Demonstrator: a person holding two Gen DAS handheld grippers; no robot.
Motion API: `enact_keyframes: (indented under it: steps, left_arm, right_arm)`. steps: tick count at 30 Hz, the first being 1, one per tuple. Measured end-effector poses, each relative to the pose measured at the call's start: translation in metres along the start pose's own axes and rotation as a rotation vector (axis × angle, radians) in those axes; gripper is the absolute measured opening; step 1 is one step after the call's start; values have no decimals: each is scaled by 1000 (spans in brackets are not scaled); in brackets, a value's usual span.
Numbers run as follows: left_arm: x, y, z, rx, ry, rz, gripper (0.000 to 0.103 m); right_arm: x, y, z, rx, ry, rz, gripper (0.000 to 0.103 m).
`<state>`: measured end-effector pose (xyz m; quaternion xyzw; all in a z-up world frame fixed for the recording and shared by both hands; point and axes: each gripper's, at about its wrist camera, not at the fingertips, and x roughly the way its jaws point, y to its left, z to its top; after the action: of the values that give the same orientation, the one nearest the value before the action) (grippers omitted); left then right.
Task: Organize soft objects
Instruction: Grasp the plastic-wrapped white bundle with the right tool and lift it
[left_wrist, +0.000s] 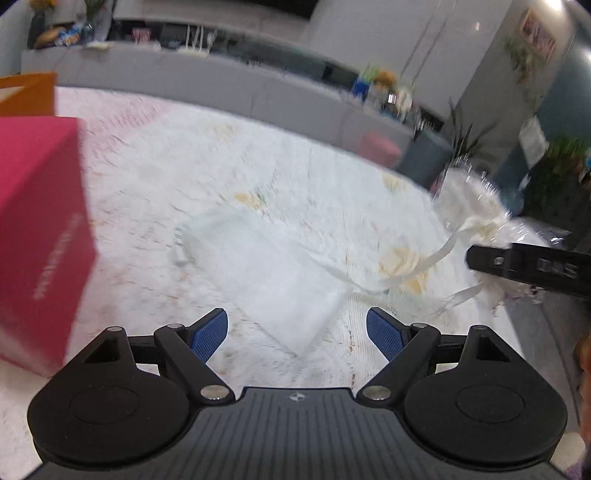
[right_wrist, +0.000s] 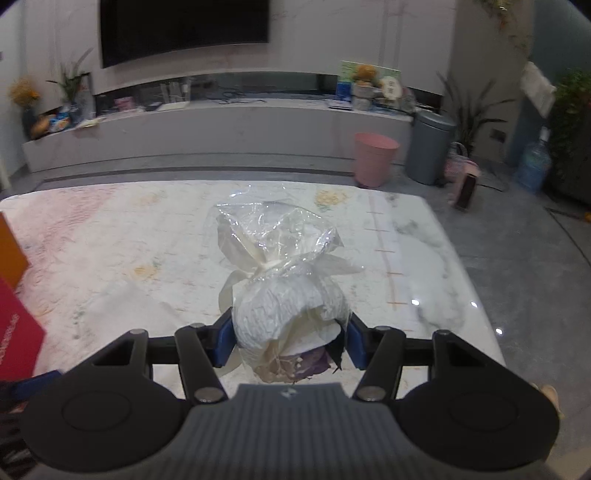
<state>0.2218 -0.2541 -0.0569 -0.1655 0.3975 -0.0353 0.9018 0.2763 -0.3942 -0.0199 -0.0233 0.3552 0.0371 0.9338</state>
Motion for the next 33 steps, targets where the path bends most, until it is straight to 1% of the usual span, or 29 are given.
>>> enact_keyframes:
  steps: [4, 5, 7, 9, 10, 11, 12, 15, 17, 18, 20, 23, 25, 28, 31, 32, 33]
  left_arm:
    - [30, -15, 17, 48, 73, 65, 100]
    - [38, -17, 24, 59, 112, 75, 100]
    - [54, -20, 35, 104, 223, 81, 100]
    - [67, -21, 47, 106, 272, 81, 100]
    - [73, -20, 53, 90, 292, 108, 100]
    - [79, -17, 59, 51, 306, 146, 100]
    - [81, -17, 64, 15, 313, 165, 100]
    - [94, -7, 77, -64, 362, 171, 100]
    - [104, -1, 79, -116, 395, 188, 101]
    - [106, 0, 81, -141, 386, 187, 101]
    - [111, 0, 85, -159, 400, 196, 101]
    - [120, -6, 90, -137, 408, 217, 103]
    - [124, -10, 90, -145, 414, 224, 103]
    - [129, -17, 88, -141, 401, 273, 103]
    - [133, -28, 85, -85, 413, 332, 103]
    - [135, -31, 85, -66, 417, 353, 102]
    - [134, -34, 84, -41, 417, 390, 88]
  right_arm:
    - [4, -4, 0, -37, 17, -3, 58]
    - [5, -7, -1, -34, 19, -2, 58]
    - [8, -15, -1, -7, 23, 15, 58]
    - [12, -22, -1, 23, 30, 41, 58]
    - [14, -24, -1, 31, 37, 53, 58]
    - [16, -24, -2, 33, 42, 64, 58]
    - [18, -24, -3, 28, 47, 75, 58]
    - [28, -20, -8, 19, 83, 90, 58]
    - [36, -17, -11, 7, 108, 91, 58]
    - [40, -17, -13, -4, 120, 88, 58]
    - [46, -14, -16, -36, 143, 76, 58]
    - [54, -13, -19, -76, 181, 67, 58]
    - [56, -12, -22, -80, 194, 73, 58]
    - [56, -12, -23, -75, 196, 80, 58]
    - [53, -11, -22, -80, 189, 85, 58]
    - [51, -11, -21, -79, 185, 85, 58]
    - [50, -11, -20, -77, 180, 83, 58]
